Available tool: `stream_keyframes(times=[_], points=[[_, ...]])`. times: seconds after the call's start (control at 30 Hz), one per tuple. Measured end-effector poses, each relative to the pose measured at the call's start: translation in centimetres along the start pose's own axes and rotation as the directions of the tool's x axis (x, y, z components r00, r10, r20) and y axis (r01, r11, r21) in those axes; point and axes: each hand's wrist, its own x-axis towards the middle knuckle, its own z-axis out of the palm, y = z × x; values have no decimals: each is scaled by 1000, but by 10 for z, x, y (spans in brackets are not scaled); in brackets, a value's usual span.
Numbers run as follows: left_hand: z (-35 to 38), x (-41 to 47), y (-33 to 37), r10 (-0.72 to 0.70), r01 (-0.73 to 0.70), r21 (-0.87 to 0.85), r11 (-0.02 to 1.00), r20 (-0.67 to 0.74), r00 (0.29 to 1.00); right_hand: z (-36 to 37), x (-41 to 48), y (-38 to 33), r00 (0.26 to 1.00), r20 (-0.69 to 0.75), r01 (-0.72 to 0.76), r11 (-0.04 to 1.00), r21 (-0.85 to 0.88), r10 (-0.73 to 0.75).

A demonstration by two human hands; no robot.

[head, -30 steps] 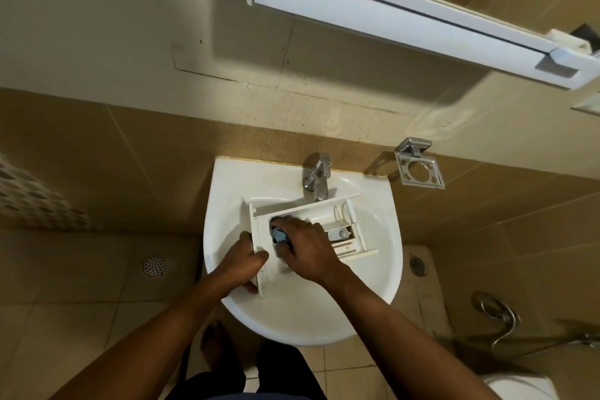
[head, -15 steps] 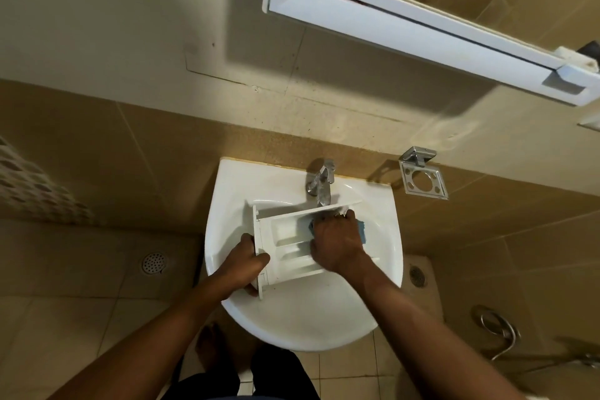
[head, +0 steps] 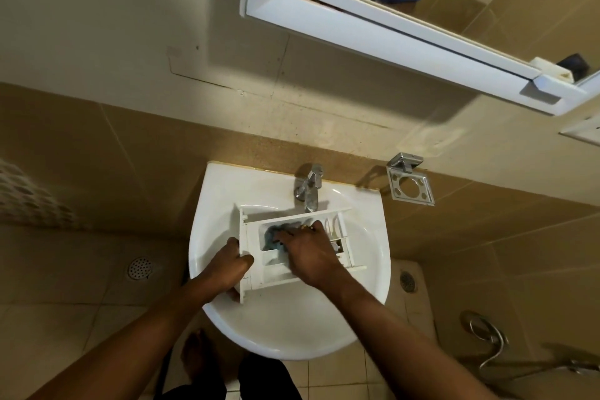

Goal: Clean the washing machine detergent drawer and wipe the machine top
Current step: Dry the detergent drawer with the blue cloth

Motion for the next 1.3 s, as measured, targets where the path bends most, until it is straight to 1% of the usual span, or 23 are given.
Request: stream_keyframes(times=[0.03,0.1,0.17,0.23,0.3,0.37,0.4,0.47,0.57,0.67,0.73,0.8,0.87,0.9,1.0,1.03,1.1,1.17,1.2,1.3], points=[[1,0,0,-4,4,-7,1000,-3,1000,-3,-1,13,1000,13,13,999,-43,-12],[2,-1,0,-3,3,-23,1000,-4,1000,-11,-3,36,996,88,0,991,-136,12],[2,-2,0,4,-5,-14,1000,-12,1000,-15,-5,48,984,152,-55,974,-220,90],[1,-2,1,-2,2,-12,1000,-12,1000,-17,-7,38,969,174,-128,957,-262,177],[1,-3,3,-2,2,2,1000,-20,1000,-11,-5,16,955,144,-220,944,-245,259],[2,-3,4,3,-3,6,1000,-29,1000,-3,2,-8,937,108,-316,936,-153,334],[2,-2,3,11,-10,9,1000,-34,999,1,5,-18,936,90,-334,938,-89,341],[1,-2,3,24,-24,-1,1000,-36,999,9,9,-38,957,36,-287,958,23,287],[0,4,-3,22,-22,-4,1000,-45,999,16,8,-50,986,-55,-154,988,18,155],[3,0,0,14,-13,9,1000,-64,998,9,2,-21,999,1,-49,993,104,49],[8,-2,4,36,-33,51,998,-60,998,-7,-3,2,998,49,20,985,172,-29],[11,-5,8,70,-66,86,994,-41,997,-25,-6,14,988,133,47,981,190,-73],[12,-7,9,88,-86,110,990,-21,996,-41,-5,23,977,211,5,986,169,-42],[11,-7,10,90,-88,119,989,-11,996,-47,-5,27,976,216,-26,990,139,-5],[9,-9,10,84,-85,125,989,12,996,-51,-8,34,979,154,-142,990,26,136],[8,-10,10,82,-84,122,989,17,996,-46,-9,32,977,133,-173,985,24,169],[10,-11,12,89,-91,142,986,24,996,-32,-9,16,977,116,-189,977,94,178],[13,-10,14,101,-104,171,980,24,995,-14,-8,-11,986,87,-158,960,233,141],[15,-10,15,96,-98,171,980,19,995,-6,-9,-23,989,73,-141,952,270,126],[16,-8,13,57,-52,133,990,-35,998,7,-15,-35,998,-3,-63,946,317,67]])
